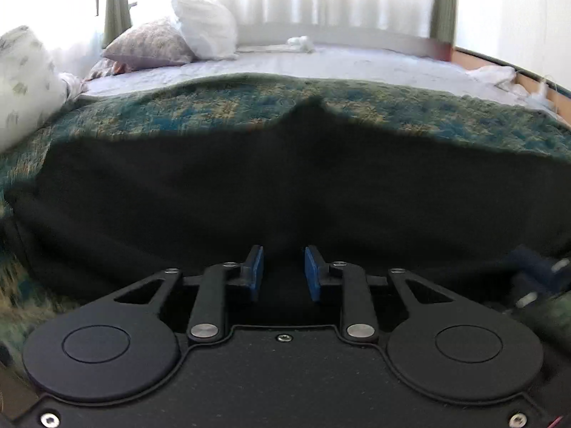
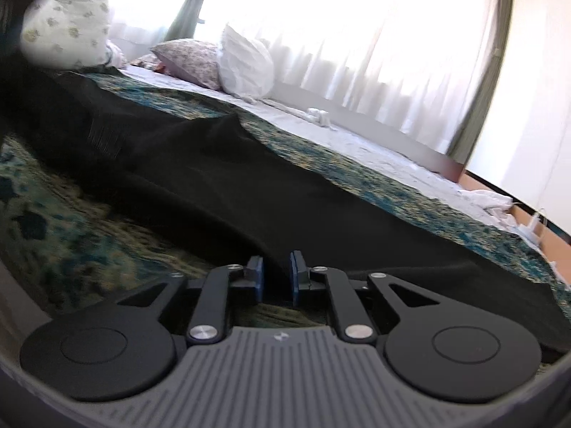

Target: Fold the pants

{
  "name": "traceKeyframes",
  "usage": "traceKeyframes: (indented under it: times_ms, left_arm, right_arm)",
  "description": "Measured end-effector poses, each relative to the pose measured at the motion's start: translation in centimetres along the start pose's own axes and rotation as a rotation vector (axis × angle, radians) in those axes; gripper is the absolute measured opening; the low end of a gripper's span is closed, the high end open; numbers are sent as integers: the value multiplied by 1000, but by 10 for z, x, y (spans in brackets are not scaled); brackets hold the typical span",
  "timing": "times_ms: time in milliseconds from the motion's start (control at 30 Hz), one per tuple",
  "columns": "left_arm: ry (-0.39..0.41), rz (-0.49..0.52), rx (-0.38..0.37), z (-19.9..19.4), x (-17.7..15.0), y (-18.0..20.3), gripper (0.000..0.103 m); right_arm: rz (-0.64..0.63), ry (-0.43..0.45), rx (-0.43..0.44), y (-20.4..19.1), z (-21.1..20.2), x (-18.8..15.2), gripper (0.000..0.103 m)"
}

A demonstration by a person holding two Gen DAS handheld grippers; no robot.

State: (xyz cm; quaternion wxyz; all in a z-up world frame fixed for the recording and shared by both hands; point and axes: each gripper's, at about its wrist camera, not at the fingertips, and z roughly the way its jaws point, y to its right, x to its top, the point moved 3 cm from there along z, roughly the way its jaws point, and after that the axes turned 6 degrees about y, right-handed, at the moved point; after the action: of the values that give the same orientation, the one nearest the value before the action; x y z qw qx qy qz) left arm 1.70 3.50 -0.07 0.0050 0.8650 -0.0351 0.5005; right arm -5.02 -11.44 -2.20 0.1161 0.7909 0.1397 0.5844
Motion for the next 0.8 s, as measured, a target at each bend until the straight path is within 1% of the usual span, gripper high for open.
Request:
traceKeyframes:
  times_ms: [33,67,167,200,300,367,400,500,633,767,800]
  left_arm:
    - [15,20,7,-1,-2,2,26]
    - [12,28,12,-2,-2,3,26]
    - [-11,-18,-4,0,0,-2,26]
    - [-14,-31,-11,0,0,-4,26]
    - [-17,-43,-22,-1,-1,-9,26]
    - [-15,-31,-18,0,-1,-8,26]
    - [-14,-24,-15,1,-2,-7,26]
    - [-14,-10,-11,2,-1,-6,26]
    - [-20,2,-13,4,-1,-4,26]
    - [-23,24,-4,5,0,0,26]
    - [-24,26,-2,5,0,1,26]
  right_arm:
    - [-3,-3,-18,5,1,-1,33]
    - [-7,-6,-41,9,1,-3,33]
    - [-8,-33,-120,29,4,-12,33]
    - [-7,-43,-150,37,5,-15,35]
    - [6,-84,-266,67,8,-26,35]
    - [35,-114,-321,90,9,-35,35]
    - [40,-126,-349,100,9,-39,38]
    - [45,-175,-476,134,10,-52,36]
    - [147,-254,-658,206,5,-79,36]
    - [234,-309,-813,272,-4,-104,36]
    - [292,-318,-841,289,-8,-109,38]
